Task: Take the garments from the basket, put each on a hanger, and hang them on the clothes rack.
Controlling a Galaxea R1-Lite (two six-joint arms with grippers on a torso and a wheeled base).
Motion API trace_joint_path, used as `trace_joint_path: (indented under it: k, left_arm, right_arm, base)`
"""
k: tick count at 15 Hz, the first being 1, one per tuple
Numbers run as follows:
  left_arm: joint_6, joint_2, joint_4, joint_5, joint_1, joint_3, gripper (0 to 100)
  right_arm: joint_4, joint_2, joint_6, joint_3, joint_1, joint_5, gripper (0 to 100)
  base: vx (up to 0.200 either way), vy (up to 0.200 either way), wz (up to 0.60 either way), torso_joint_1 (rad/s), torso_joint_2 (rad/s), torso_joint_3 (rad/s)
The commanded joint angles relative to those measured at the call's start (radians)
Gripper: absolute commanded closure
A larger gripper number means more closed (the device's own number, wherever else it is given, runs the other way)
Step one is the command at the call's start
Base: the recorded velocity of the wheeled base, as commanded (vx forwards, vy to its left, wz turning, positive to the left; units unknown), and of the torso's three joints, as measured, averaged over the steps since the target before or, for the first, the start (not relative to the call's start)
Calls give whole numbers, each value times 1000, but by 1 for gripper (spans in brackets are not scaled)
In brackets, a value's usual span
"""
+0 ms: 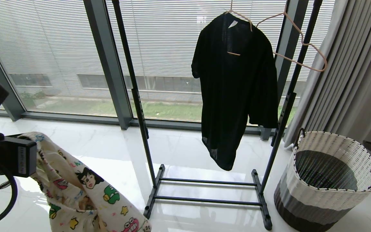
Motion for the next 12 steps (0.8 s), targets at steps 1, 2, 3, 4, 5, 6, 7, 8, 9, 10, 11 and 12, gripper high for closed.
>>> trace_joint_path:
  k: [1, 2, 3, 4, 5, 6, 7, 8, 9, 10, 11, 12]
  left_arm:
    - [2, -103, 0, -14, 109, 64, 100]
    - [2, -115, 0, -14, 109, 76, 100]
    - [2, -133, -1, -14, 109, 93, 100]
    - [4, -141, -1, -14, 109, 100, 100]
    - [4, -146, -1, -14, 109, 103, 100]
    - [4, -146, -1, -14, 109, 105, 100]
    - [4, -144, -1, -12, 109, 103, 100]
    - [6, -143, -3, -12, 109, 103, 100]
    - [6, -143, -3, -14, 109, 105, 100]
    - [6, -139, -3, -14, 109, 105, 100]
    - [6, -136, -4, -14, 109, 103, 100]
    - [7, -135, -7, -14, 109, 102, 100]
  right_arm:
    - [-64, -23, -6, 90, -73, -2, 0]
    - [-96, -23, -8, 117, -78, -2, 0]
    - [-150, -22, -9, 154, -78, -2, 0]
    - [-168, -20, -15, 166, -76, 0, 0]
    - [-173, -17, -20, 166, -76, 0, 0]
    - [-173, -17, -20, 166, -76, 0, 0]
    - [-174, -17, -20, 165, -76, 0, 0]
    - [-173, -19, -20, 165, -78, 0, 0]
    - [-173, -19, -19, 165, -76, 0, 0]
    - [-174, -19, -19, 165, -76, 0, 0]
    - [-173, -17, -19, 165, -76, 1, 0]
    - [-174, -16, -17, 165, -76, 1, 0]
  base:
    - [0, 0, 0, 0, 0, 0]
    - [0, 0, 0, 0, 0, 0]
    - [0, 0, 0, 0, 0, 0]
    - [0, 0, 0, 0, 0, 0]
    - [0, 0, 0, 22, -85, -61]
    - [0, 0, 0, 71, -242, -183]
    - [0, 0, 0, 32, -129, -232]
    - [0, 0, 0, 110, -330, -271]
    - [0, 0, 0, 178, -510, -261]
    - [0, 0, 0, 159, -500, -290]
    - [0, 0, 0, 149, -491, -271]
    - [0, 0, 0, 173, -476, -290]
